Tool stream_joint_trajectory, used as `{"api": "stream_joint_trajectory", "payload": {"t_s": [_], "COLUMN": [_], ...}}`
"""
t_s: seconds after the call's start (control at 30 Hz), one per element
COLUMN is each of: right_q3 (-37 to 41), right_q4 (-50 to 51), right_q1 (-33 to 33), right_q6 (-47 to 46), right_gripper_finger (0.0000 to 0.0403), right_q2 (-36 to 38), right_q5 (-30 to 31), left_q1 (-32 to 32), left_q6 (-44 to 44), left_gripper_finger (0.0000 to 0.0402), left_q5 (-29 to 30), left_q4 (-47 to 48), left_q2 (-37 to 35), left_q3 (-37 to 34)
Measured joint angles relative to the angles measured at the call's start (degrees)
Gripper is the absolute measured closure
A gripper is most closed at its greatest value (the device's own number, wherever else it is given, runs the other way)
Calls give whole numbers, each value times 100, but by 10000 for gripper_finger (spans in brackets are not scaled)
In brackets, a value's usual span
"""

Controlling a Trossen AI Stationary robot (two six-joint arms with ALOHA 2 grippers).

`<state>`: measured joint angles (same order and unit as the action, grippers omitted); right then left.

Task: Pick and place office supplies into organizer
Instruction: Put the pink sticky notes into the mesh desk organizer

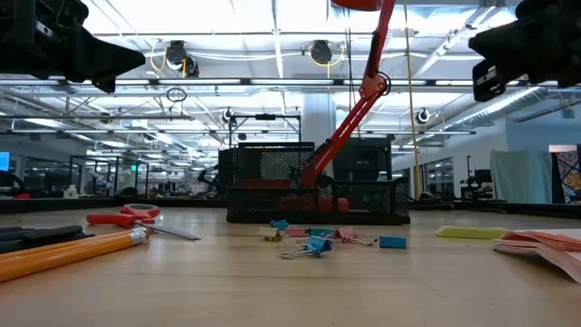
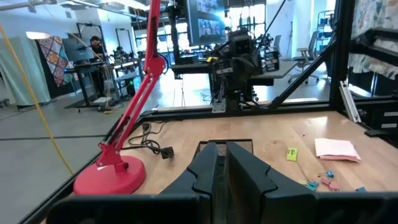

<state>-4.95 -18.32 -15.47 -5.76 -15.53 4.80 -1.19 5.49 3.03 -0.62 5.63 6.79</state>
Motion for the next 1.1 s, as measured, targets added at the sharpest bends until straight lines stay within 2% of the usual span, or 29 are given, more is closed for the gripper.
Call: {"api": "stream_joint_trajectory", "payload": {"t_s": [0.23, 0.5, 0.63, 0.77, 0.93, 1.1], "right_q3": [-792, -2207, -3076, -4039, -5254, -6408], "right_q4": [-95, -116, -102, 274, 1372, 2027], "right_q1": [-1268, -2432, -2933, -3372, -3785, -3969], "right_q6": [160, 138, 33, -101, -719, -1240], "right_gripper_finger": [360, 348, 339, 329, 314, 303], "right_q2": [-1724, -3958, -5056, -6051, -7045, -7930], "right_q5": [1058, 1936, 2409, 3138, 4051, 4351], "left_q1": [0, 0, 0, 0, 0, 0], "left_q6": [20, 42, -80, -136, -267, -284], "left_gripper_finger": [360, 360, 360, 360, 360, 360], "left_q5": [2, 4, 4, 4, 4, 4], "left_q4": [-84, -843, -823, -806, -804, -807], "left_q2": [0, -2, 0, 0, 0, 0], "left_q3": [0, 0, 0, 0, 0, 0]}}
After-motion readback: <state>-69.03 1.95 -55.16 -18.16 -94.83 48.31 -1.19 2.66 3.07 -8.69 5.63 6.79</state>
